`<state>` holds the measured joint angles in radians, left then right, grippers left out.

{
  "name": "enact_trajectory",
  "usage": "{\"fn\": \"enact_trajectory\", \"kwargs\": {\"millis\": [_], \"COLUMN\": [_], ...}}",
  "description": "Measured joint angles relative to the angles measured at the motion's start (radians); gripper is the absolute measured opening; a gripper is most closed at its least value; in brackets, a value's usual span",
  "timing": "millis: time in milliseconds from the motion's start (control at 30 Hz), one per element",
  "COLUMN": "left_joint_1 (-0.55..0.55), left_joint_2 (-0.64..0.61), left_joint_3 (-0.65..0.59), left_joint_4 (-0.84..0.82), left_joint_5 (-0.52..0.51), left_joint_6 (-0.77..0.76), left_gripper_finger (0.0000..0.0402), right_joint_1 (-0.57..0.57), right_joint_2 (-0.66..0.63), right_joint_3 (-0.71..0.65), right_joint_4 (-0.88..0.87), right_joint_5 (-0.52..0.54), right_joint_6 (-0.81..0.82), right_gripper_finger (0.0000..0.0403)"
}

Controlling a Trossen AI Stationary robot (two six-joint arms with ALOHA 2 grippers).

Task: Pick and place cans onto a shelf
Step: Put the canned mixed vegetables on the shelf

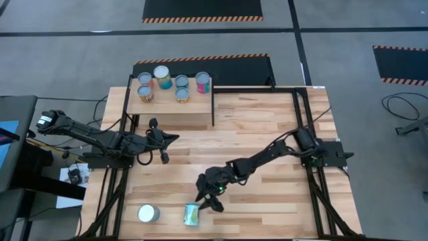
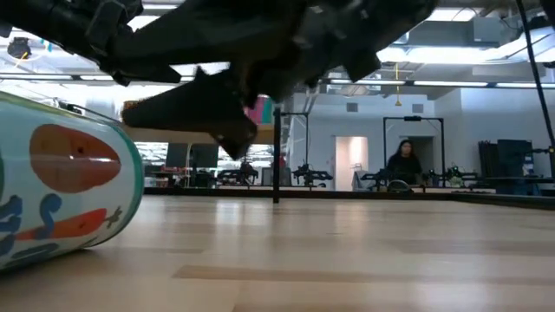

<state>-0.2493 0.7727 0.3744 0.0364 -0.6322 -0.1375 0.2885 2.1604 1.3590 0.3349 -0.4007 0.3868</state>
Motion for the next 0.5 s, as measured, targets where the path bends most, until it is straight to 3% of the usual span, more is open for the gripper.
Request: {"fn": "enact_trajectory", "kwargs": {"millis": [500], "left_joint_1": [0.000], "left_joint_2": [0.000], "left_joint_3": [0.000], "left_joint_4": [-0.047], "left_joint_5": [0.001], "left_joint_6": [-0.016], "left_gripper_finger": [0.0001], "right_joint_1": [-0.018], "right_joint_2": [0.120], "right_joint_3": [0.118], "right_joint_4": [-0.002], "right_joint_5": [-0.093], "right_joint_6": [0.016], "right_gripper_finger": [0.0119]}}
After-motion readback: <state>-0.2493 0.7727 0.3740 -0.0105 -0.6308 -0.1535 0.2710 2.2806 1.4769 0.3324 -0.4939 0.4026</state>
